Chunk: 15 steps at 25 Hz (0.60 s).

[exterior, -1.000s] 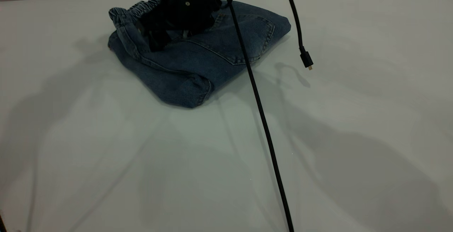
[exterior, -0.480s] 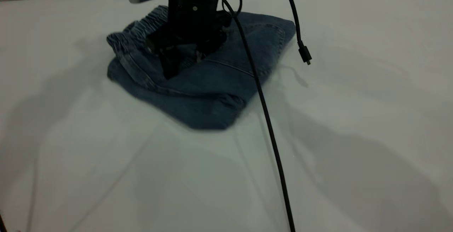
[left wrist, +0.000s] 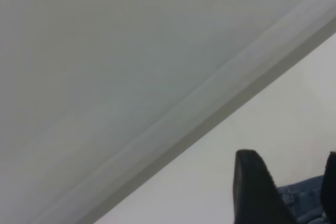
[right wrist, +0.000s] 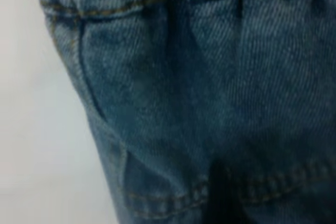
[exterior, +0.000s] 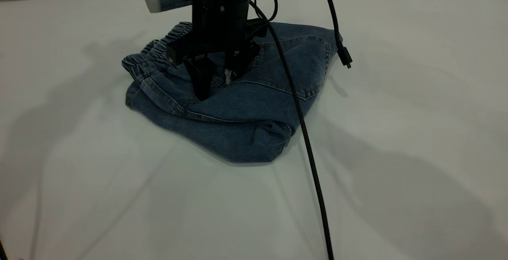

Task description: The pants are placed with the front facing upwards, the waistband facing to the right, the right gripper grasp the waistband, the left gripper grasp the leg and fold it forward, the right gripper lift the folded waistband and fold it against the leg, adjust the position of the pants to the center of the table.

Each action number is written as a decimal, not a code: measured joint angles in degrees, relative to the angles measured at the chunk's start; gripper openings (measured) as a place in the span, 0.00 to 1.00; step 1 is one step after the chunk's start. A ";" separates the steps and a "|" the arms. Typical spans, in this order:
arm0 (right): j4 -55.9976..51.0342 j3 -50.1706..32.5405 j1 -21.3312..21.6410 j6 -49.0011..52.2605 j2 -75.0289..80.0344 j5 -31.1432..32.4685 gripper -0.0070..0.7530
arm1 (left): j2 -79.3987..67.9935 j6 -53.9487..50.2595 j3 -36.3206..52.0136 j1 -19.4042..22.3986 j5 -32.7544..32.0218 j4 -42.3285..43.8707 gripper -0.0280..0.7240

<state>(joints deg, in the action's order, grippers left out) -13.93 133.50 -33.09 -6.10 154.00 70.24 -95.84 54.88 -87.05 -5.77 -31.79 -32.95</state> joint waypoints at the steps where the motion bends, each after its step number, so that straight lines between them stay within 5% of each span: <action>1: -0.03 0.00 0.00 0.27 -0.43 0.05 0.54 | 0.00 0.00 0.00 0.00 0.09 0.00 0.45; 15: -3.95 -4.23 -0.07 4.33 -21.13 -0.05 0.54 | 0.07 0.26 0.00 0.00 0.25 0.00 0.45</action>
<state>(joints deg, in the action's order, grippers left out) -17.88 129.27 -33.16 -1.77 132.86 70.19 -95.77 55.15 -87.05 -5.77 -31.54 -32.95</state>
